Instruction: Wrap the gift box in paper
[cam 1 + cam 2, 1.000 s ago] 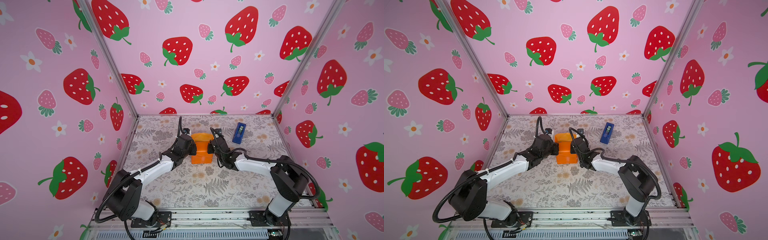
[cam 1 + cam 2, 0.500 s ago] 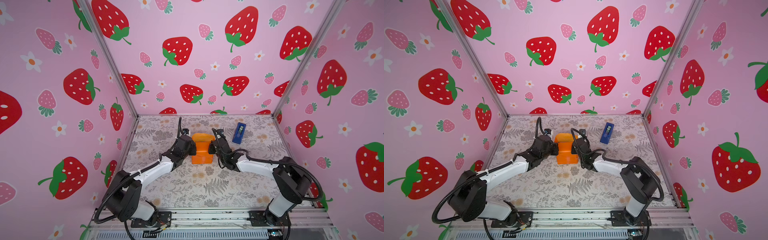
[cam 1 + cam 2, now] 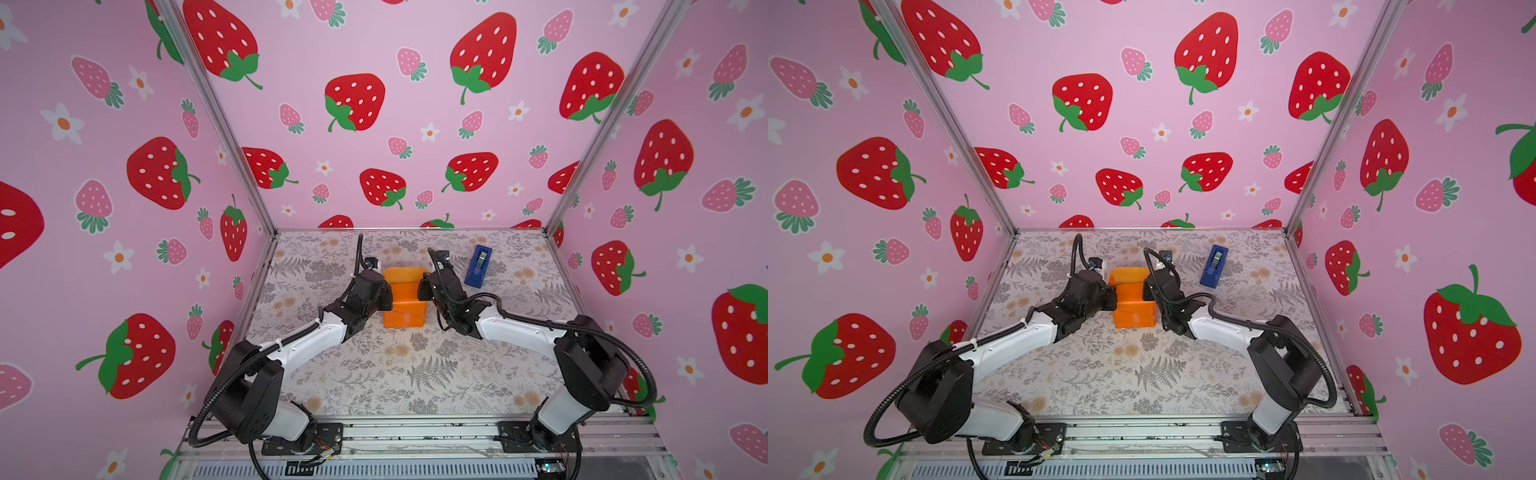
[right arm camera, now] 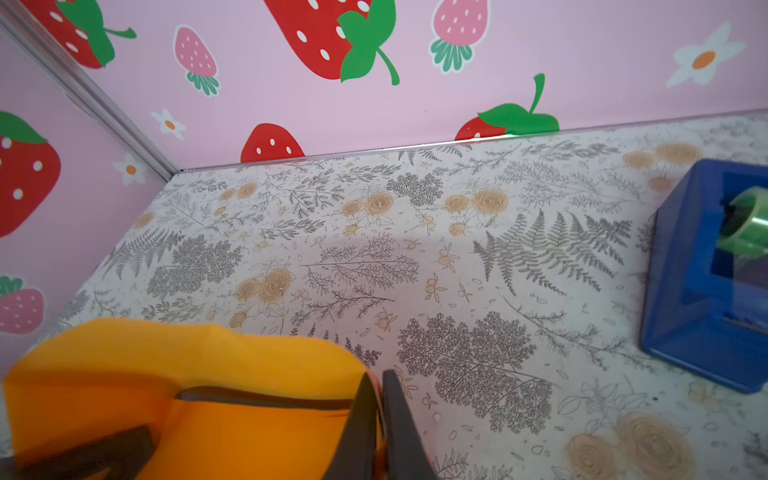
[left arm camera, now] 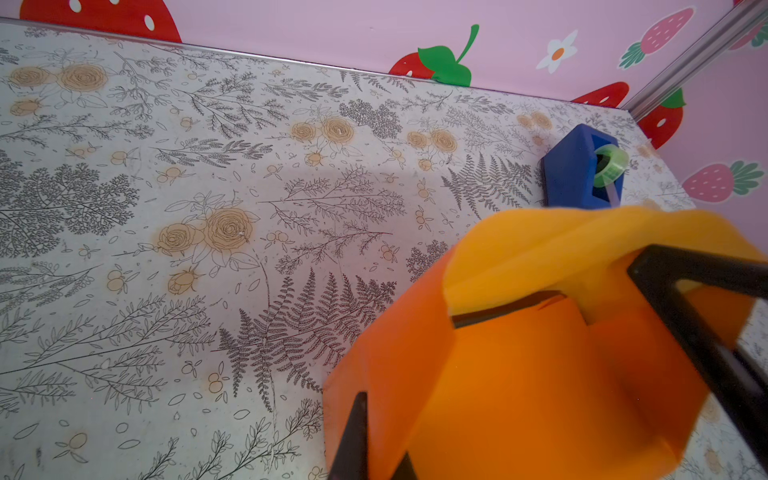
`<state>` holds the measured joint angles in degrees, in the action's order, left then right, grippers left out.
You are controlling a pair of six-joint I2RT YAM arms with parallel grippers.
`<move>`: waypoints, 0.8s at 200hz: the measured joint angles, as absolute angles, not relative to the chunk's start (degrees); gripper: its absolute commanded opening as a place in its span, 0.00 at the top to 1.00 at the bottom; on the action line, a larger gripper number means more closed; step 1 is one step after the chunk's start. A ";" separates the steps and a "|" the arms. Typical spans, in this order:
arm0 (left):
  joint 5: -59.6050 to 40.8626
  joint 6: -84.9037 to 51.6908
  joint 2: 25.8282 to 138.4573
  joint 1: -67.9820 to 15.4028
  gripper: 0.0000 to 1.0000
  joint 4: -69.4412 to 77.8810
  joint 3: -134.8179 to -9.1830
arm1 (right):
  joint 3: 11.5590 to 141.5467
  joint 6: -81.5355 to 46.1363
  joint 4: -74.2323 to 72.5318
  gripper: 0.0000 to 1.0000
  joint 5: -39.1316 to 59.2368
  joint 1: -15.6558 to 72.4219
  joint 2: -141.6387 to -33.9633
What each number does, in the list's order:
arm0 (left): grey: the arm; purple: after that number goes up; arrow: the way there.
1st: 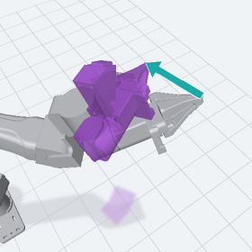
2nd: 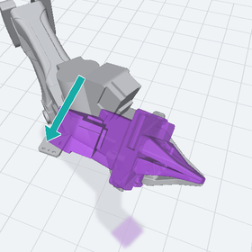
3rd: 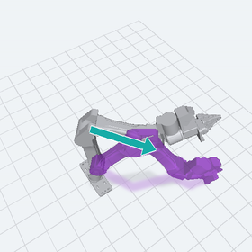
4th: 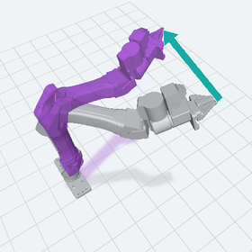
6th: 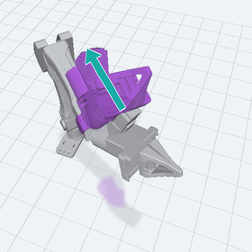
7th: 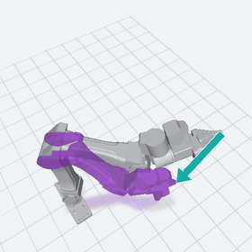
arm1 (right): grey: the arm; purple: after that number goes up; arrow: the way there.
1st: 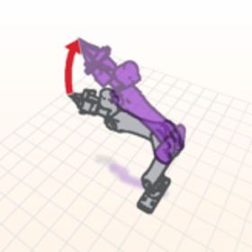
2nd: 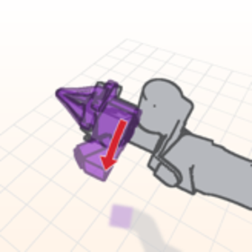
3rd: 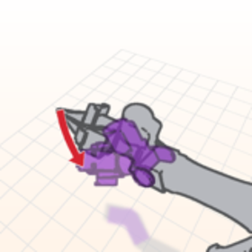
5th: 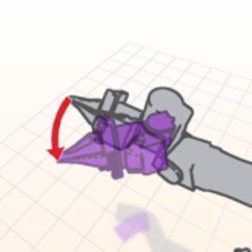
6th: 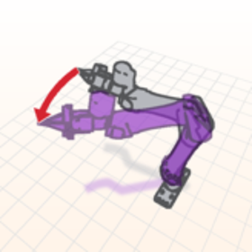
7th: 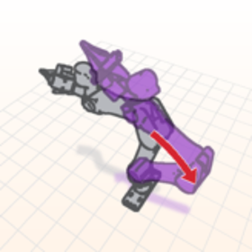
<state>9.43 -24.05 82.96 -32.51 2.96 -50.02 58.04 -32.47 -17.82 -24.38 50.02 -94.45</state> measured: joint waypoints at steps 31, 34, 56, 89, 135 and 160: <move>9.43 -24.03 82.96 -32.53 0.92 2.87 -50.02 | 58.89 -31.83 -16.99 0.94 -23.68 49.71 -94.45; 9.41 -24.03 82.96 -32.53 0.92 2.87 -50.02 | 58.92 -31.79 -16.99 0.88 -23.64 49.69 -94.45; 9.41 -24.01 82.96 -32.53 0.92 2.74 -50.02 | 59.27 -31.22 -16.80 0.84 -23.64 49.43 -94.45; 9.34 -23.99 82.96 -32.64 0.92 2.79 -50.02 | 59.86 -30.35 -16.53 1.00 -23.14 48.95 -94.35; 8.91 -23.99 82.96 -32.62 0.92 2.66 -50.09 | 61.52 -28.82 -13.82 0.66 -22.70 48.49 -92.20; 8.45 -23.81 82.96 -32.62 0.92 2.17 -50.46 | 62.74 -28.49 -12.60 0.88 -21.63 48.49 -88.75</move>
